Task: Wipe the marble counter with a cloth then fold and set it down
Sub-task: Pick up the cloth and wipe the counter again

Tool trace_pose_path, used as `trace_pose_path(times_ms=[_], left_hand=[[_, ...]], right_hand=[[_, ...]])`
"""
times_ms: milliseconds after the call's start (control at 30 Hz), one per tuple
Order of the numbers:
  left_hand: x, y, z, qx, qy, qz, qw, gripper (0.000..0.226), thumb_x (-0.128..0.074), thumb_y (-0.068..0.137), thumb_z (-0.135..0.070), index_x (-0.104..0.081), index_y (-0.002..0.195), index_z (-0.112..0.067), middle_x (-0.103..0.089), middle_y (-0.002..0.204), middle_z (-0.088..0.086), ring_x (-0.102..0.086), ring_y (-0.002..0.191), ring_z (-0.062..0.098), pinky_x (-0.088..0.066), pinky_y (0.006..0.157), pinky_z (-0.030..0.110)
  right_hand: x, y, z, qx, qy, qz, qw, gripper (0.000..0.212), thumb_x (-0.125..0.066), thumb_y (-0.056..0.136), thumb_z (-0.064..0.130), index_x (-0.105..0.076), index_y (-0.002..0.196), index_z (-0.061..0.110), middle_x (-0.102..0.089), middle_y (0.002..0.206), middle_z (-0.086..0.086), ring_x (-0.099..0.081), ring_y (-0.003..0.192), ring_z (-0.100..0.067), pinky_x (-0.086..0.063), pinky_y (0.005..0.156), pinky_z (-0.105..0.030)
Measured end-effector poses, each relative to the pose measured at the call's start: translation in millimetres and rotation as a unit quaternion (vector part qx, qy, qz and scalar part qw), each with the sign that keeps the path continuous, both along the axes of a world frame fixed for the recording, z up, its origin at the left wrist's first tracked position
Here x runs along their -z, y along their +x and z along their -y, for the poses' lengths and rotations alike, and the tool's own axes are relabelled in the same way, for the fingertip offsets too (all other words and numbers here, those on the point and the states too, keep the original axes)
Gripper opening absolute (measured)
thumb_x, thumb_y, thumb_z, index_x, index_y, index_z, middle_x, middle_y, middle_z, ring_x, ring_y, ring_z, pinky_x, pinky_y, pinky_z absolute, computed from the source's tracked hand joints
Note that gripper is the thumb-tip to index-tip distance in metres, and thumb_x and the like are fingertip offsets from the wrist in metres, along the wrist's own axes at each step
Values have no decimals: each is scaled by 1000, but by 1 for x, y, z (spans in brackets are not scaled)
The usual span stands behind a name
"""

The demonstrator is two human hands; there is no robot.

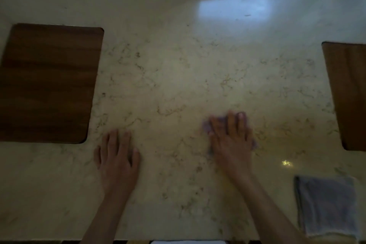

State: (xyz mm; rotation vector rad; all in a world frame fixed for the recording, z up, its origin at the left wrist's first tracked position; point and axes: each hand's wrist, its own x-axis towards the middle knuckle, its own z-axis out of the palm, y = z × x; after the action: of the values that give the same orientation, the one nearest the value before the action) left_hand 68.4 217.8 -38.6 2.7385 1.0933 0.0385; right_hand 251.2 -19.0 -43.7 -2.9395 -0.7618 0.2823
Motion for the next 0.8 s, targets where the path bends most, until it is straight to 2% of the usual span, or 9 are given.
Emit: trace_pose_path(times_ms=[67, 133, 267, 433, 533, 600, 667, 733, 800], left_hand=[[-1, 1, 0, -4, -3, -3, 1000, 61, -38, 91, -43, -50, 143, -13, -43, 152, 18, -30, 144, 37, -21, 115, 55], [-2, 2, -1, -2, -3, 9, 1000, 61, -39, 90, -43, -51, 143, -14, -44, 152, 18, -32, 144, 37, -21, 115, 53], [-1, 0, -2, -1, -11, 31, 999, 59, -40, 90, -43, -51, 143, -18, -44, 152, 14, -32, 144, 34, -21, 116, 52], [2, -5, -4, 13, 15, 51, 999, 55, -45, 89, -36, -54, 139, -14, -48, 149, 17, -37, 141, 36, -25, 114, 53], [1, 2, 1, 11, -8, 36, 999, 55, -44, 90, -38, -56, 138, -14, -45, 152, 15, -33, 143, 35, -23, 116, 53], [-2, 6, 14, 7, -27, 30, 999, 55, -43, 90, -39, -56, 137, -14, -43, 152, 15, -31, 145, 34, -22, 117, 54], [-5, 12, 22, 12, -38, 58, 997, 52, -44, 91, -38, -58, 134, -13, -45, 151, 16, -33, 144, 35, -22, 117, 54], [3, -33, -21, 16, -54, 90, 994, 40, -49, 93, -32, -66, 124, -13, -51, 145, 17, -40, 139, 36, -30, 114, 55], [5, -31, -19, 52, -89, 176, 979, 28, -53, 92, -21, -72, 108, -8, -58, 135, 16, -49, 127, 33, -41, 104, 50]], right_hand=[[-2, 67, 5, 143, -5, -14, 990, 59, -17, 100, 52, -26, 156, 39, -16, 167, -16, -8, 153, -43, -16, 119, -64], [-2, 114, -32, 172, 20, 21, 985, 61, -14, 98, 54, -26, 156, 40, -14, 168, -16, -8, 153, -45, -14, 117, -69], [1, 79, -150, -15, 57, 12, 998, 51, -23, 104, 52, -23, 155, 45, -10, 169, -10, 0, 154, -42, -9, 119, -68], [3, -31, -166, -271, 67, 22, 960, 43, -37, 100, 53, -52, 140, 46, -42, 158, -4, -30, 150, -37, -30, 114, -56], [5, 26, -115, -236, 28, 60, 970, 47, -38, 102, 49, -43, 148, 39, -37, 161, -10, -25, 150, -42, -32, 113, -58], [-3, 67, -104, -115, 8, 7, 993, 53, -33, 105, 48, -22, 156, 43, -15, 169, -10, -5, 155, -39, -17, 119, -60], [-11, 89, -134, -35, 23, -8, 999, 51, -25, 106, 50, -17, 156, 46, -7, 170, -8, 3, 155, -39, -7, 120, -63], [-10, 32, -236, -78, 41, -38, 995, 51, -25, 106, 49, -19, 156, 45, -7, 170, -9, 5, 154, -42, -5, 119, -67], [-13, 4, -277, -173, 38, -34, 984, 52, -28, 104, 48, -21, 155, 45, -9, 170, -8, 9, 154, -42, -5, 120, -68]])
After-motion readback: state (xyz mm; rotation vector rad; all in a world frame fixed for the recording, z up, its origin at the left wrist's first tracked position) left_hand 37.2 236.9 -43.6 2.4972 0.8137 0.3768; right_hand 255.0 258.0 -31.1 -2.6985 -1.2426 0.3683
